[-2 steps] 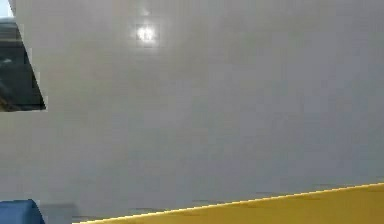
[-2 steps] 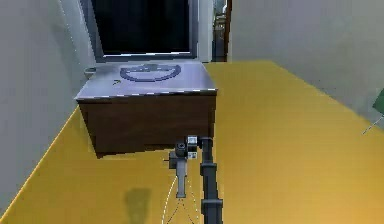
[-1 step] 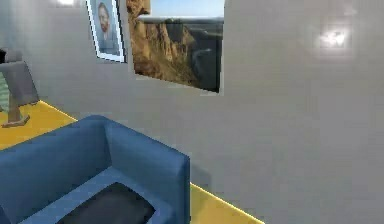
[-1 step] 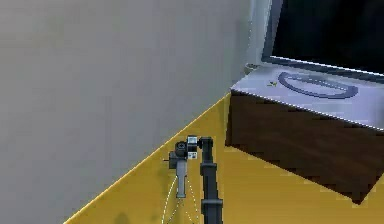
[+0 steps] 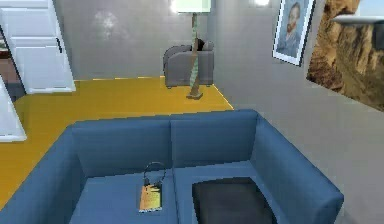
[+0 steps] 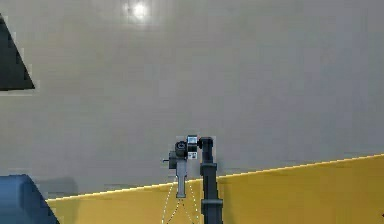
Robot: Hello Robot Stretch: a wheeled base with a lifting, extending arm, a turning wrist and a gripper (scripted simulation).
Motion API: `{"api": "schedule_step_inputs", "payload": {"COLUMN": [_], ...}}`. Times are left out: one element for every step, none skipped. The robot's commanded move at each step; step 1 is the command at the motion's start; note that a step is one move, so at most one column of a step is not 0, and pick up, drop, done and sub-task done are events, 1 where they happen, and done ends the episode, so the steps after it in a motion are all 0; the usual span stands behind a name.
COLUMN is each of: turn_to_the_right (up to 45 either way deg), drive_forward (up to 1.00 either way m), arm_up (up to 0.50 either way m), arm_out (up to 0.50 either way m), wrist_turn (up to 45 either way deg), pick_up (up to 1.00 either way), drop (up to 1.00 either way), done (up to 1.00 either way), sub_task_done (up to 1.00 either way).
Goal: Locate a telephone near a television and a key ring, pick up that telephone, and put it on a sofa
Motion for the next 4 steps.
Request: {"api": "schedule_step_inputs", "payload": {"turn_to_the_right": [-15.0, 45.0, 45.0, 18.0], "drive_forward": [0.00, 0.00, 0.00, 0.00], "arm_up": [0.00, 0.00, 0.00, 0.00], "arm_out": [0.00, 0.00, 0.00, 0.00], "wrist_turn": [0.0, 0.0, 0.0, 0.0], "pick_up": [0.00, 0.00, 0.00, 0.00], "drop": [0.00, 0.00, 0.00, 0.00], "done": [0.00, 0.00, 0.00, 0.00], "sub_task_done": [0.00, 0.00, 0.00, 0.00]}}
